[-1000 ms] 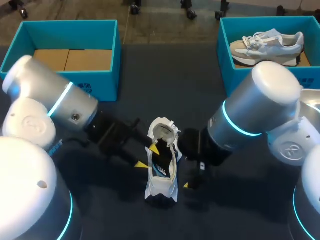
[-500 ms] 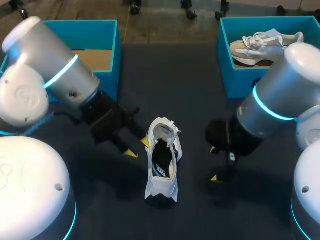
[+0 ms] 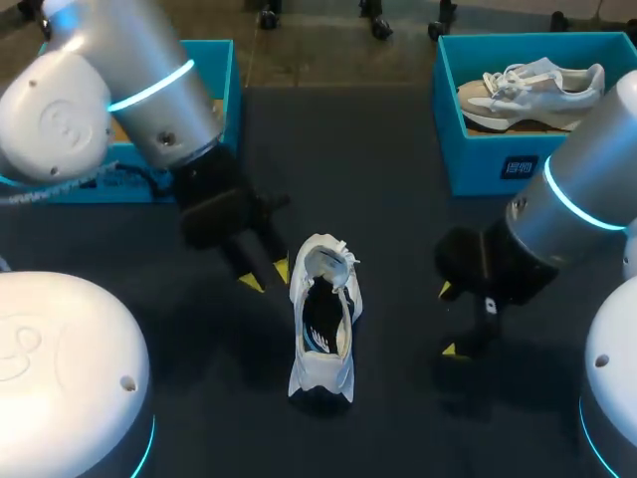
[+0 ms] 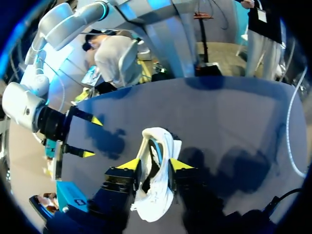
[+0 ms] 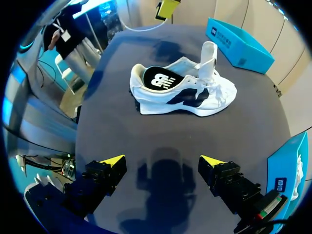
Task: Take the shoe out of the shoebox, open the shoe tongue, remove and reinsert the insole, then place the shoe into the shoebox
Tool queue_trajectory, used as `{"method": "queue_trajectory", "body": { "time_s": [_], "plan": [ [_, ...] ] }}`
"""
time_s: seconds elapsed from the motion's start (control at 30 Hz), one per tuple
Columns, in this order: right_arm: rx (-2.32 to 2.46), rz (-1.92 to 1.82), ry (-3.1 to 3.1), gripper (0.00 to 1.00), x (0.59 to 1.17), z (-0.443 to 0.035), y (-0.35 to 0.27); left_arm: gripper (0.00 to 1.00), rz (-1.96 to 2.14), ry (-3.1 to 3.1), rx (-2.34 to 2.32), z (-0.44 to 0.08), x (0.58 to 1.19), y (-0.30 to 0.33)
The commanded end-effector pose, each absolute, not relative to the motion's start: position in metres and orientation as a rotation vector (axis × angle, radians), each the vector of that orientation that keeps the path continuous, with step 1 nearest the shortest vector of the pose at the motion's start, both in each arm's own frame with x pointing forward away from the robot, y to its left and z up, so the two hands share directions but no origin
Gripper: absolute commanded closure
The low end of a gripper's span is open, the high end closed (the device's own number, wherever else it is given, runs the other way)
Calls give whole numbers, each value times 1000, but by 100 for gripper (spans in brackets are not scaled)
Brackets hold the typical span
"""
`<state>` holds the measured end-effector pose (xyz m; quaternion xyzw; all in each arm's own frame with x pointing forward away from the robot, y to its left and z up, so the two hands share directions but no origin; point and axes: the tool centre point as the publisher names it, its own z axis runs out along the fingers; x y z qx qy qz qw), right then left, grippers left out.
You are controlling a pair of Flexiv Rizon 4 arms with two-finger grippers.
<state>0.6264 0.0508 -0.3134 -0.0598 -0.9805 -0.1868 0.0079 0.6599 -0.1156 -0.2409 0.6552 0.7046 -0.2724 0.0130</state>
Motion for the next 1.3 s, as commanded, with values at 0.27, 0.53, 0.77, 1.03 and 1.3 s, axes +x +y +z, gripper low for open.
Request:
{"method": "queue_trajectory", "body": {
  "time_s": [0.27,0.53,0.77,1.03,1.3],
  "plan": [
    [-186,-585,-3067,0,625,-314,50,100,-662,2276,2298,-239,667,-122],
    [-186,-585,-3067,0,625,-314,50,100,-588,2277,2350,-243,668,-129],
    [-174,-559,-3068,0,624,-313,35,100,-467,2154,2565,-266,668,-153],
    [-152,-555,-3073,0,622,-310,18,100,-377,2101,2734,-285,664,-159],
    [-152,-555,-3073,0,622,-310,18,100,-366,2083,2748,-296,667,-160]
  ]
}}
